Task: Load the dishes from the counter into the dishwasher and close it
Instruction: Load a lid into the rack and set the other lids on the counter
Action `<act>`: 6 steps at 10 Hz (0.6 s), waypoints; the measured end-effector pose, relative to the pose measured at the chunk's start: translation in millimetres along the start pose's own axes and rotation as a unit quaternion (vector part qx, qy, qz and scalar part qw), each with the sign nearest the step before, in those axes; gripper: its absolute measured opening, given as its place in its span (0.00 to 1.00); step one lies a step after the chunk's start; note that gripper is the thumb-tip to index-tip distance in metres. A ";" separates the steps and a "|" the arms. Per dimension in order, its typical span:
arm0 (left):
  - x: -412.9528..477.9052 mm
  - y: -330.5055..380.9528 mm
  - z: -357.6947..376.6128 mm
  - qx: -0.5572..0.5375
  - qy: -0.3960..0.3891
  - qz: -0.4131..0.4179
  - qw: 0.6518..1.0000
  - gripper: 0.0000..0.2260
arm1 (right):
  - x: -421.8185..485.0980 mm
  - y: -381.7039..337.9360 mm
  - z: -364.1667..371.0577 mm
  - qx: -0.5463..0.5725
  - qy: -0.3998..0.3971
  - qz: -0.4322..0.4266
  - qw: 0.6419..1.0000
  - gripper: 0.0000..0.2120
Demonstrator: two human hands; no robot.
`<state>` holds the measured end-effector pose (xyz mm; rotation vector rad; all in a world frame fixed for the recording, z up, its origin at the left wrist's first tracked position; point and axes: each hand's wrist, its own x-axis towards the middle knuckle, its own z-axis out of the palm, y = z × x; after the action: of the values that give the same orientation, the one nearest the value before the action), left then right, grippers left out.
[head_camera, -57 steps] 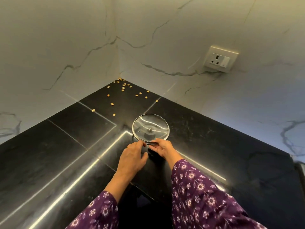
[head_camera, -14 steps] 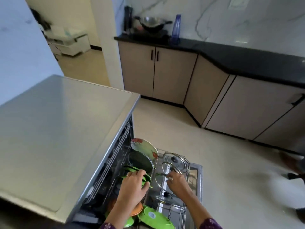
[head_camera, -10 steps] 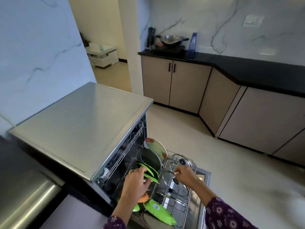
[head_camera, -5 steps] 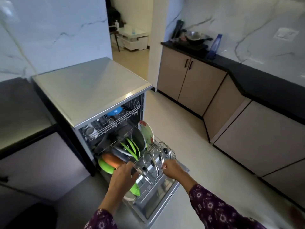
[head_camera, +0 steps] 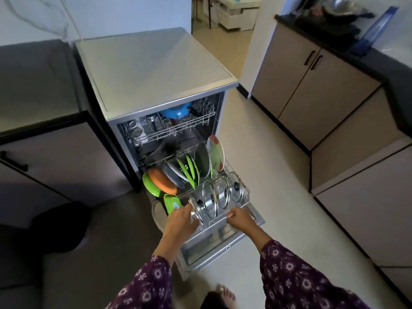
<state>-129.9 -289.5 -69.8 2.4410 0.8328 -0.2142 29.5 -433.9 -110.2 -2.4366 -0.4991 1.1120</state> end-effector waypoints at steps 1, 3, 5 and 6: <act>17.8 12.7 42.2 -0.050 -0.004 -0.060 0.997 0.17 | 34.7 26.0 7.9 0.035 -0.021 0.027 0.999 0.10; 39.7 15.5 143.1 -0.228 -0.041 -0.191 0.954 0.20 | 115.2 84.1 56.9 0.177 -0.075 0.169 0.967 0.03; 91.5 -17.9 238.0 -0.342 -0.073 -0.334 0.875 0.21 | 195.1 120.4 113.4 0.259 -0.094 0.194 0.941 0.09; 115.5 -41.7 278.1 -0.463 -0.057 -0.429 0.774 0.19 | 232.4 140.3 138.1 0.326 -0.087 0.209 0.918 0.07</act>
<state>-56.3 -353.8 -357.6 1.0099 1.4975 -0.2001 87.0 -411.6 -408.5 -1.8885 0.3346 1.3921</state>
